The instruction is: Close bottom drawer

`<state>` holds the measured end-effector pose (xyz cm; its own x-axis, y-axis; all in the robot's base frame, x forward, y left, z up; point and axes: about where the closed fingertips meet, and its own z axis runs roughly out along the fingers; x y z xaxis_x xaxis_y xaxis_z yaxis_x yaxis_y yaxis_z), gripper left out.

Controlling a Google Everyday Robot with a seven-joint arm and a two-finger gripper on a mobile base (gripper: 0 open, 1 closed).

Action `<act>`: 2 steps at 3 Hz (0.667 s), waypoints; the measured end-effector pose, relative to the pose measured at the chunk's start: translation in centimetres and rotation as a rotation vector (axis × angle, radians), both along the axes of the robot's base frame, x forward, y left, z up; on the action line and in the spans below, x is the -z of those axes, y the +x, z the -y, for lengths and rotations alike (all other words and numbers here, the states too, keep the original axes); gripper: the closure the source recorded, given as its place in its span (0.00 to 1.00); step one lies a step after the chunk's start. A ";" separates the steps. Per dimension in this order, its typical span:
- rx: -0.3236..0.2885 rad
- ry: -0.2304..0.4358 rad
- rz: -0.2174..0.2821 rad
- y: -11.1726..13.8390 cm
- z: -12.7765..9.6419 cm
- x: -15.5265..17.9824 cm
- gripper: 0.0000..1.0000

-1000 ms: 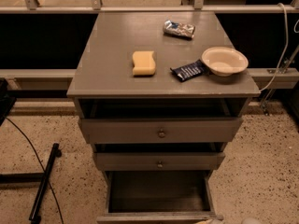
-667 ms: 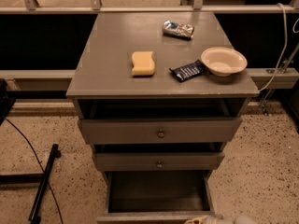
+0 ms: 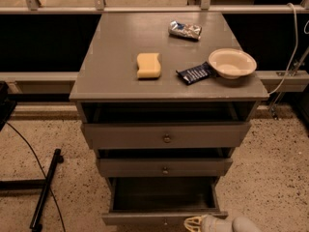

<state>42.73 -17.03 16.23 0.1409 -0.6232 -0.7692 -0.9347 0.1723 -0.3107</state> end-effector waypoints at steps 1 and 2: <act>0.041 0.027 0.061 6.2 -2.3 -0.1 1.00; 0.041 0.027 0.061 6.2 -2.3 -0.1 1.00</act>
Offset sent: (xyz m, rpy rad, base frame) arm 0.0997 0.0312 0.0012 0.0440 -0.0889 -0.0692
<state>48.90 -14.76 16.37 0.1623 -0.6086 -0.7767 -0.9063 0.2194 -0.3613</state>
